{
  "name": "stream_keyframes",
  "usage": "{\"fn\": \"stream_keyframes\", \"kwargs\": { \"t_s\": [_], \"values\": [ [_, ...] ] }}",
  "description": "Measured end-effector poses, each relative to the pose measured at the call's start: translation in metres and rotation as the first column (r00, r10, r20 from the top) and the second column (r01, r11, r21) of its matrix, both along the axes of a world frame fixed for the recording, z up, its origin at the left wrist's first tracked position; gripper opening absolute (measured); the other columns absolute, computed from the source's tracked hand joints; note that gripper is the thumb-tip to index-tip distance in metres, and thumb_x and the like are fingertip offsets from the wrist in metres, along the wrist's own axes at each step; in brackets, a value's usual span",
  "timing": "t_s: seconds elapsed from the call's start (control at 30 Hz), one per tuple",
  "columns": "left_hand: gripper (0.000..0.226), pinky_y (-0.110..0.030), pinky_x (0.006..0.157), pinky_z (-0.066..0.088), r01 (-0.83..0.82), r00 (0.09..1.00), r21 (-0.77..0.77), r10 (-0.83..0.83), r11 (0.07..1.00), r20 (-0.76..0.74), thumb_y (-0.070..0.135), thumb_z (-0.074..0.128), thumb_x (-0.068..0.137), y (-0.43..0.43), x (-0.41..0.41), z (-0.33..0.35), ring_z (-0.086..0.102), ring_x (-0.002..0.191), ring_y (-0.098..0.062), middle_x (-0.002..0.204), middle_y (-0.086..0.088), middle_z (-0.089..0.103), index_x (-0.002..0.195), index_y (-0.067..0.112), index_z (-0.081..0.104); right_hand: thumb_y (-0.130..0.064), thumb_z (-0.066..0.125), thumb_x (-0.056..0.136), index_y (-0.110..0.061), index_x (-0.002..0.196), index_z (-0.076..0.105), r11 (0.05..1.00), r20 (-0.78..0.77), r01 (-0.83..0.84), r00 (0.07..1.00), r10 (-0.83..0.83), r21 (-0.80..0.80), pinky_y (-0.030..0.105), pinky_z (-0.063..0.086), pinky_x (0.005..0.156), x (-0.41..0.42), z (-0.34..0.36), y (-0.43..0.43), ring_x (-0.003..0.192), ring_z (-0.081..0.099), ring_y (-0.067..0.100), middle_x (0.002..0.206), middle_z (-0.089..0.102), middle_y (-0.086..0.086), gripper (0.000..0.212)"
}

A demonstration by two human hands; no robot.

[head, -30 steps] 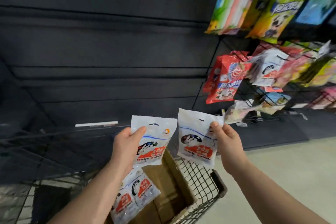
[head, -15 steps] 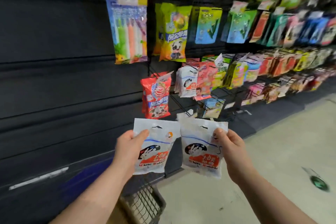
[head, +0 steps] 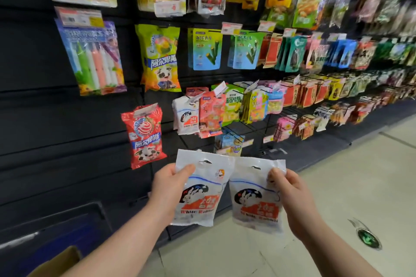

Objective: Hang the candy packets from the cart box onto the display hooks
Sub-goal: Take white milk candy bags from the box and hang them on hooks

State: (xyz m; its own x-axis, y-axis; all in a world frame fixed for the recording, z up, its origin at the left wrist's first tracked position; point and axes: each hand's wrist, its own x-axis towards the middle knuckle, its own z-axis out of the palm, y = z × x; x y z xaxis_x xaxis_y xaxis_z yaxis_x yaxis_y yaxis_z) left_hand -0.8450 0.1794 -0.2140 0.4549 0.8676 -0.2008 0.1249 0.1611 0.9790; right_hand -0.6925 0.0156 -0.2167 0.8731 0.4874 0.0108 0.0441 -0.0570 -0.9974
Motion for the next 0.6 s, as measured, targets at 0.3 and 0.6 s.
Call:
{"fn": "stream_keyframes", "kwargs": {
  "t_s": [0.3,0.6],
  "values": [
    [0.011,-0.05,0.079,0.059,-0.009,1.0,0.037,0.009,0.999,0.002,0.025,0.065,0.091,0.017,0.031,0.002,0.073,0.078,-0.027,0.082,-0.006,0.076,0.093,0.015,0.067,-0.019,0.053,0.095,-0.001,0.088,0.062,1.0,-0.018,-0.021,1.0,0.021,0.002,0.029,0.044,0.056,0.038,-0.004,0.008,0.065,0.056,0.018,0.075,0.062,0.007,0.022],
    [0.015,-0.046,0.071,0.06,-0.013,0.999,-0.052,0.015,0.999,0.042,0.023,0.065,0.09,0.069,0.115,-0.011,0.072,0.076,-0.032,0.082,-0.014,0.075,0.093,0.008,0.065,-0.019,0.056,0.094,-0.005,0.083,0.065,0.999,0.024,0.023,0.999,-0.022,-0.024,0.034,0.045,0.067,0.119,-0.006,0.058,0.072,0.058,0.02,0.077,0.066,0.007,0.02]
  ]
}}
